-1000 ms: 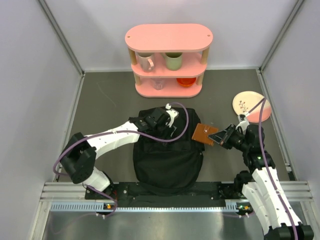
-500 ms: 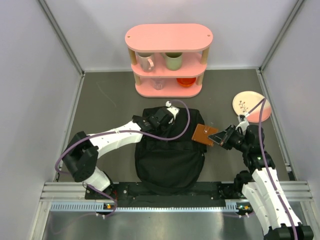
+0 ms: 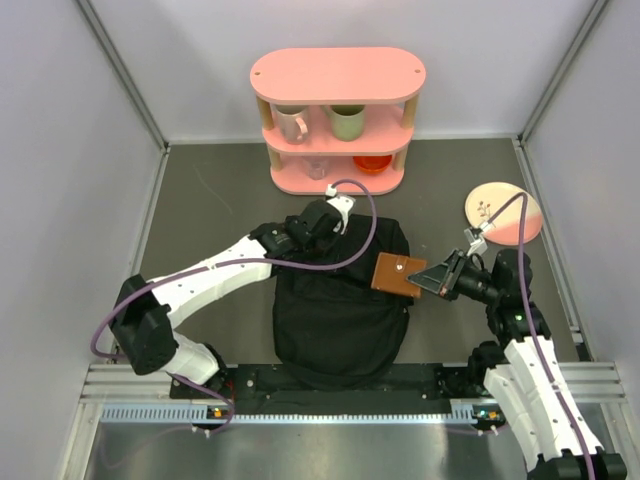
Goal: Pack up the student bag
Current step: Place the personal item in the student bag.
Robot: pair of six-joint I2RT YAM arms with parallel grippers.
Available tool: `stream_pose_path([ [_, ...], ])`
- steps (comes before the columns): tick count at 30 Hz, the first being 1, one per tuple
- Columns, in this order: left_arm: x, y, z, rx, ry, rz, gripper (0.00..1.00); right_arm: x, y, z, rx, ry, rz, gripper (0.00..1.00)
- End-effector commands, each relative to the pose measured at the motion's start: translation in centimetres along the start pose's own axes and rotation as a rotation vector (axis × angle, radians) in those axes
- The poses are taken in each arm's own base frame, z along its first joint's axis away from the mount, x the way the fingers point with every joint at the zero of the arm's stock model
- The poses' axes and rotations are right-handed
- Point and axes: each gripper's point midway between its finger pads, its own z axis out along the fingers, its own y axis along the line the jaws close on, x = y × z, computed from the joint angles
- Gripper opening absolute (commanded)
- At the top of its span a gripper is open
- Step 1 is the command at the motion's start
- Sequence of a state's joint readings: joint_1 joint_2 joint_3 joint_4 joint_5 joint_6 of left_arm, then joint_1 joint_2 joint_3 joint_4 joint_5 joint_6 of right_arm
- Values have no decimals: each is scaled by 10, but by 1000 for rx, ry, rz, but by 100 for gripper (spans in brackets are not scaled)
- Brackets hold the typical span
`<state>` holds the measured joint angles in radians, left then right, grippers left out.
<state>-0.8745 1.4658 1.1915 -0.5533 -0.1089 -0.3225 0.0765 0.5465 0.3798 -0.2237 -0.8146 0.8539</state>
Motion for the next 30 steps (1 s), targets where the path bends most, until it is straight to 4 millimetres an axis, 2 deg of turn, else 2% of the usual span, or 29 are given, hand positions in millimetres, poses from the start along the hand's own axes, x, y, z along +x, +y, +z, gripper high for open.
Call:
stream_pose_path([
  [1,-38,-12,-21,56,-110,-71,0,4,35,-6,-149,26,-26,0],
  [5,-41,-13,-22,70,-110,-133,0,27,33,0,-166,101,30,0],
  [6,-43,-12,-22,73,-113,-148,0,38,35,4,-171,146,27,0],
  [10,-47,-13,-28,94,-127,-177,0,50,27,23,-131,163,21,0],
  [12,-47,-14,-32,115,-132,-186,0,47,34,30,-169,152,16,0],
  [15,-45,-19,-39,167,-147,-193,0,53,25,47,-133,182,36,0],
  [20,-41,-19,-48,213,-178,-232,0,66,-4,70,2,213,52,0],
  [25,-41,-8,-55,232,-223,-281,0,79,-39,74,119,196,109,0],
  [26,-35,-9,-54,257,-207,-298,0,77,-34,76,92,177,114,0],
  [27,-40,-7,-56,266,-229,-312,0,79,-32,76,79,170,119,0],
  [28,-38,-8,-55,278,-226,-318,0,80,-39,76,92,145,137,0],
  [30,-35,-9,-53,297,-215,-341,0,77,-28,78,46,97,180,0],
])
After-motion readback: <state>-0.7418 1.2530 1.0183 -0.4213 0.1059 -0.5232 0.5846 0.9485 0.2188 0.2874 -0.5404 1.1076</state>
